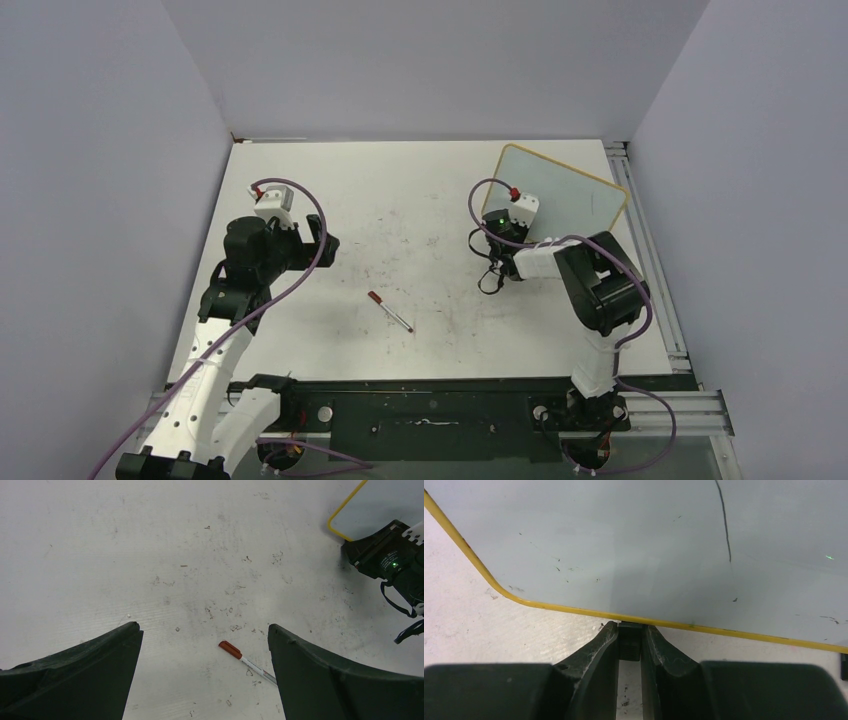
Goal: Write a sentence on the whiteboard
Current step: Open the whiteboard marker at the center of the board.
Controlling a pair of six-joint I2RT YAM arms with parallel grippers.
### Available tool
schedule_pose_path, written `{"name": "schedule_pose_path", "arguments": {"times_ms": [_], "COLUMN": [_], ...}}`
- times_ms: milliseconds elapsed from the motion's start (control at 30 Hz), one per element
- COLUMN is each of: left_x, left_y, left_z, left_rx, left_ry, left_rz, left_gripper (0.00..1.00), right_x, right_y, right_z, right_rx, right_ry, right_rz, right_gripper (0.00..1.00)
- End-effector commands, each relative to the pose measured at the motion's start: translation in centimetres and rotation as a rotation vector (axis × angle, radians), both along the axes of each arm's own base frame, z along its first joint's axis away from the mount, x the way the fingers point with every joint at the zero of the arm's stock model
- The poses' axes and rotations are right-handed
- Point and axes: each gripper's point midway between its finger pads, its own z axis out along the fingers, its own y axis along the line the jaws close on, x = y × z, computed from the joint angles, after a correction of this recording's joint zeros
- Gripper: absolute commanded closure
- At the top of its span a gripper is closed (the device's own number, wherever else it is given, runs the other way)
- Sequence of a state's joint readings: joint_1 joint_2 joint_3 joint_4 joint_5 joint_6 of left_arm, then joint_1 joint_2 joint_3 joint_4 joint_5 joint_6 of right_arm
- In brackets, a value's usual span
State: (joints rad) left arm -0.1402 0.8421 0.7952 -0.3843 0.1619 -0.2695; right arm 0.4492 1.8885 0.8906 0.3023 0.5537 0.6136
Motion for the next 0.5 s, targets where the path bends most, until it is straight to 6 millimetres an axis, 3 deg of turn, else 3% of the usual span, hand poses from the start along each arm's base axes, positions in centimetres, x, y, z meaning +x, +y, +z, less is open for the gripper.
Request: {"name": "schedule_pose_path", "arguments": {"times_ms": [0, 233, 467], "left_x": [0.7, 0.7, 0.7], "left_y": [-0.1, 0.0, 0.0], "left_z": [1.6, 1.6, 1.6], "left_rx": [-0.017, -0.015, -0.014], "left_ry": [-0.067, -0.069, -0.068], "left_rz": [-0.007, -0.001, 0.001], "left_gripper": [0.04, 0.04, 0.04], "right_x": [-1.1, -2.6, -4.6], "right_y": [2.6, 5.9, 10.9], "right_z": [0.9, 0.8, 0.8], "right_rx": [0.050, 0.072, 0.070], "right_ry": [-0.024, -0.017, -0.025], "right_rz": [0.080, 0.161, 0.270], "right_gripper": [0.95, 0.95, 0.95]}}
